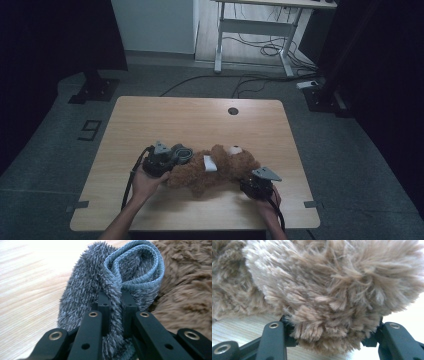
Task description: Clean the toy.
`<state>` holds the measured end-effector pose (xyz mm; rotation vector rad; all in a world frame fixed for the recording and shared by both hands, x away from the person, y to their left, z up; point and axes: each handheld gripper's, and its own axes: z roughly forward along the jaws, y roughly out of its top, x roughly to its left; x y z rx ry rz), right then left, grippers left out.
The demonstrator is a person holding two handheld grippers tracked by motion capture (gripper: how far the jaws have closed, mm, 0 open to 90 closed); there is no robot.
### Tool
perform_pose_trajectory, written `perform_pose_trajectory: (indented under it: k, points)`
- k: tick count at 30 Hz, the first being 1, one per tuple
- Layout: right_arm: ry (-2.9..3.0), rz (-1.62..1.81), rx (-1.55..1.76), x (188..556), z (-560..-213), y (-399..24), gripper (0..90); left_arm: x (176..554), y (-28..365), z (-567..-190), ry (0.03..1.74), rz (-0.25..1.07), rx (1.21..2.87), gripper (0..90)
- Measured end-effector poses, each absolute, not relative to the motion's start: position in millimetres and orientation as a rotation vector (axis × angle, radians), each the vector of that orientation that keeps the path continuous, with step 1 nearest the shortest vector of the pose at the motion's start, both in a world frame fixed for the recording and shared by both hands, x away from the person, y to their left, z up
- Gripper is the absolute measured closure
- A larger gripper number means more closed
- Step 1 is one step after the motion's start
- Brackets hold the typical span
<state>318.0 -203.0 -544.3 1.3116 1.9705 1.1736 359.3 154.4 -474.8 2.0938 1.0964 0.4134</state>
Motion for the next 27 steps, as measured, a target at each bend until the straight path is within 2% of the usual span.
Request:
perform_pose_trajectory:
  k: [5,12,15,18,22,27]
  points:
    - [1.968,1.178,1.317,318.5,-544.5,-203.6,45.6,359.1,151.4,-452.5,1.050,0.410,2.048,81.2]
    - [1.962,1.174,1.313,317.8,-544.8,-202.7,45.6,359.3,94.8,-416.2,0.880,0.450,2.076,81.1]
    - [1.962,1.172,1.309,317.7,-544.9,-202.6,45.4,365.4,66.1,-419.9,0.845,0.433,2.150,80.8]
    - [1.971,1.177,1.303,317.3,-545.2,-204.2,44.0,369.1,56.2,-432.1,0.847,0.444,2.199,80.7]
    - [2.000,1.203,1.291,316.9,-545.4,-208.0,37.6,364.7,66.9,-441.7,0.850,0.413,2.173,81.2]
    - [2.061,1.286,1.344,315.3,-540.4,-215.6,19.5,345.7,75.9,-452.3,0.811,0.464,2.143,81.7]
